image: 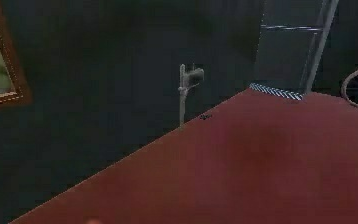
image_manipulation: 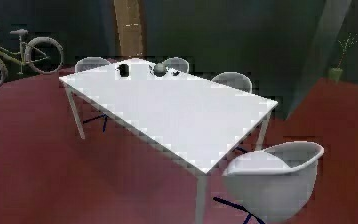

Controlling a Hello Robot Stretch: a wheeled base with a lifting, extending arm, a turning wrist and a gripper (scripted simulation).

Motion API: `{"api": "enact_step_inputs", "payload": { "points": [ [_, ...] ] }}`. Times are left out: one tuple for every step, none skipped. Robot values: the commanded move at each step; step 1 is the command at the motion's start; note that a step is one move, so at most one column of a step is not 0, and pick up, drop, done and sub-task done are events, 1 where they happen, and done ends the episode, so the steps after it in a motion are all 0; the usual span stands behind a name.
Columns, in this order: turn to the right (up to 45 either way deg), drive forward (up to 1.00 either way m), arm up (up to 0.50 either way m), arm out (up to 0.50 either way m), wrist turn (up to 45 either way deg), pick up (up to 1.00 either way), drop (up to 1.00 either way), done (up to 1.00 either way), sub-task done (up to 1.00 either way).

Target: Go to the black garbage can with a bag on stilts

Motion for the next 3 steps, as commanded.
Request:
{"api": "enact_step_inputs", "payload": {
  "points": [
    [42.0, 0.00, 0.00, 0.00, 0.0, 0.00, 0.00, 0.00, 0.00],
    [0.0, 1.00, 0.00, 0.00, 0.0, 0.00, 0.00, 0.00, 0.00],
    [0.0, 1.00, 0.00, 0.00, 0.0, 0.00, 0.00, 0.00, 0.00]
  ]
}}
